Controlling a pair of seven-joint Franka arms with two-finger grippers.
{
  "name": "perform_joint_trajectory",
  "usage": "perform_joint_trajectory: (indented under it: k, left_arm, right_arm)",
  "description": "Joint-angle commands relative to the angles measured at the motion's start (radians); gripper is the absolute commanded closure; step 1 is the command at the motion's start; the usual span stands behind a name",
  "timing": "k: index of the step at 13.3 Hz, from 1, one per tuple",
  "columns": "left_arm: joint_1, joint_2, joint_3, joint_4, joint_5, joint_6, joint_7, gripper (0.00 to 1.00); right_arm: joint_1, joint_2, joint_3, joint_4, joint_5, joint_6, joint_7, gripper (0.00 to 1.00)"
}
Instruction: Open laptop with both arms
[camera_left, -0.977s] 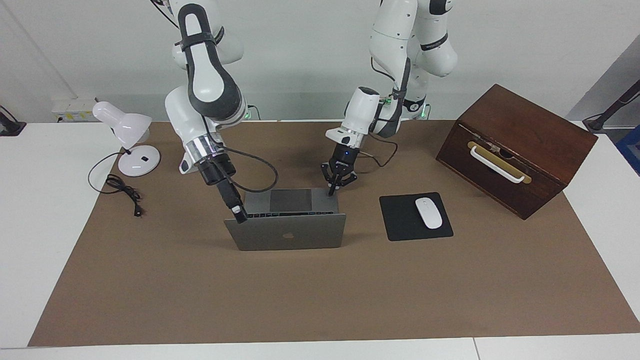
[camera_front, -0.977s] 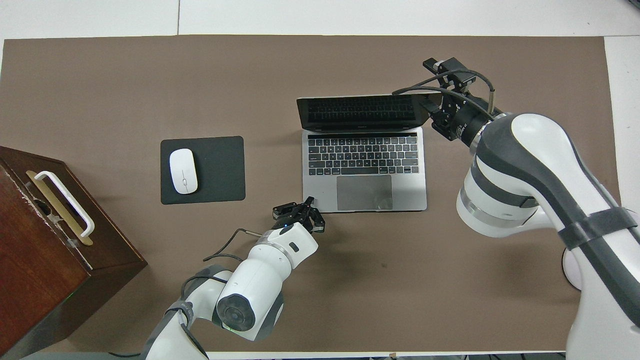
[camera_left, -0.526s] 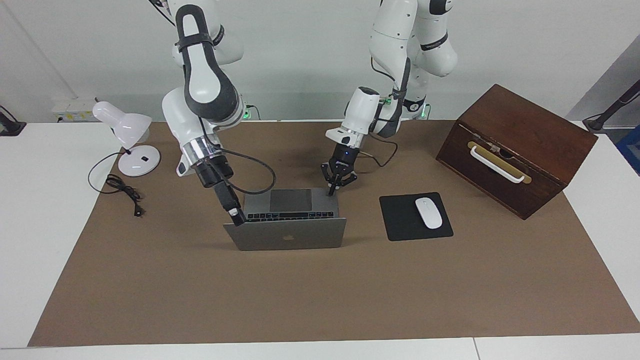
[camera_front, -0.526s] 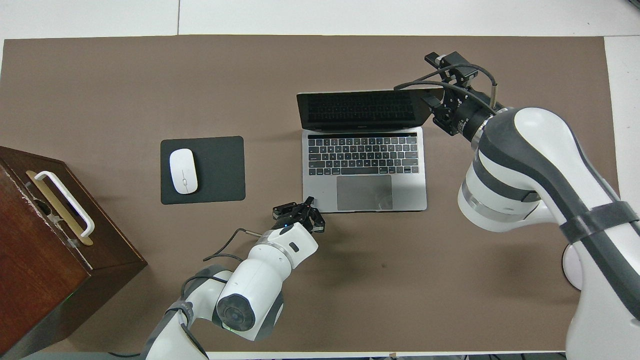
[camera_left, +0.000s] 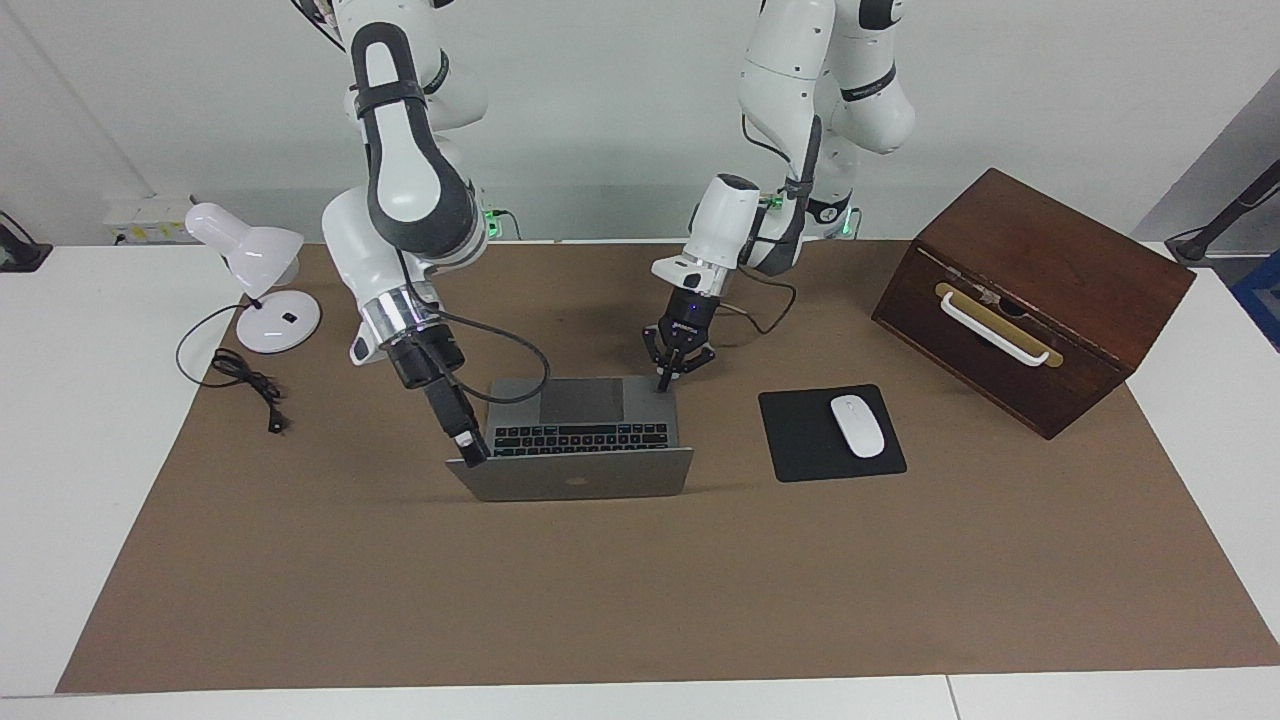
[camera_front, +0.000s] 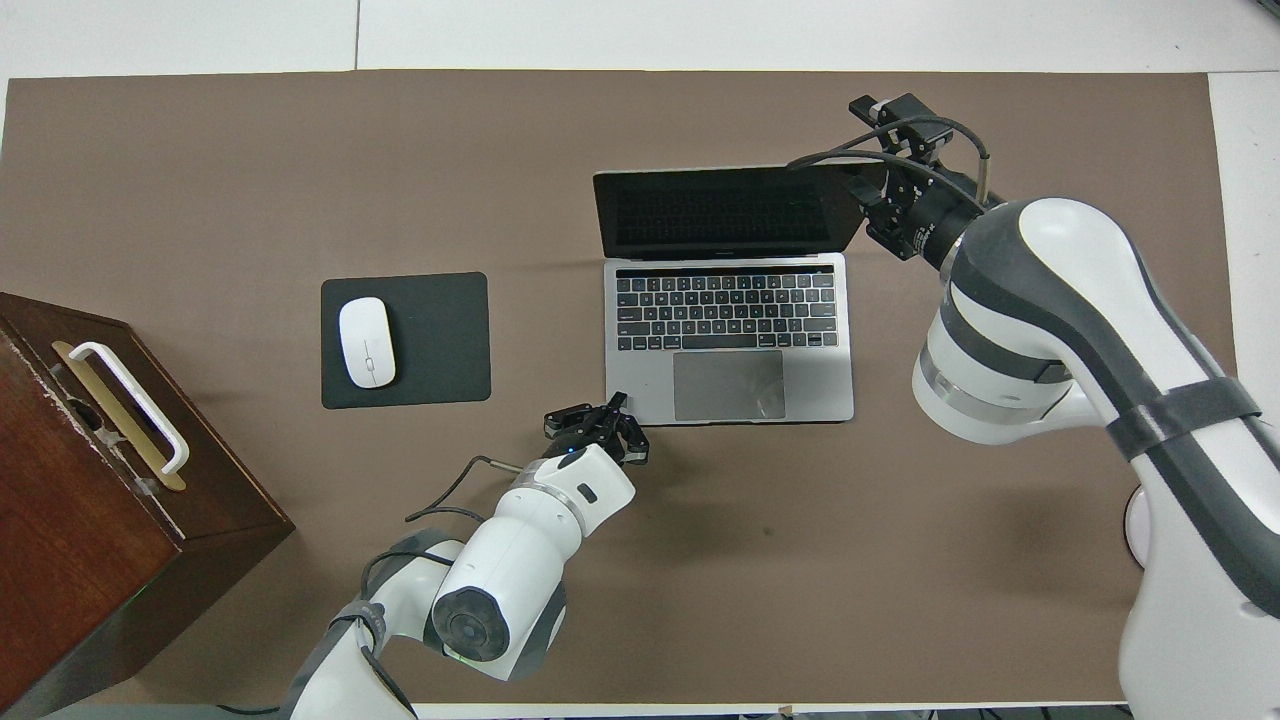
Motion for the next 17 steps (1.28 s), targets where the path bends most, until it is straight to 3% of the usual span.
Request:
perform_joint_trajectory:
  k: [1,7,11,12,15,17]
  left_arm:
    - [-0.011,0.035,0.015,0.016,-0.027,0.008,0.027,1.00]
    - [-0.008,0.035,0.015,0.014,-0.027,0.008,0.041,1.00]
    - [-0.006,0.035,0.015,0.014,-0.027,0.008,0.043,1.00]
    - [-0.006,0.035,0.015,0.014,-0.027,0.008,0.043,1.00]
    - [-0.005,0.035,0.015,0.016,-0.029,0.008,0.043,1.00]
    - [-0.003,0.030,0.016,0.020,-0.035,0.006,0.043,1.00]
  right_arm:
    - [-0.023,0.048,0.004,0.045,-0.026,-0.028,-0.032,0.00]
    - [-0.029,0.068,0.006,0.079,-0.031,-0.028,-0.029,0.00]
    - [0.030,0.054,0.024,0.090,-0.016,-0.003,0.004,0.00]
    - [0.078,0.037,0.026,0.094,-0.010,0.035,0.029,0.00]
    - [0.291,0.023,0.026,0.128,-0.016,0.295,0.133,0.00]
    - [0.299,-0.004,0.026,0.110,-0.028,0.331,0.006,0.00]
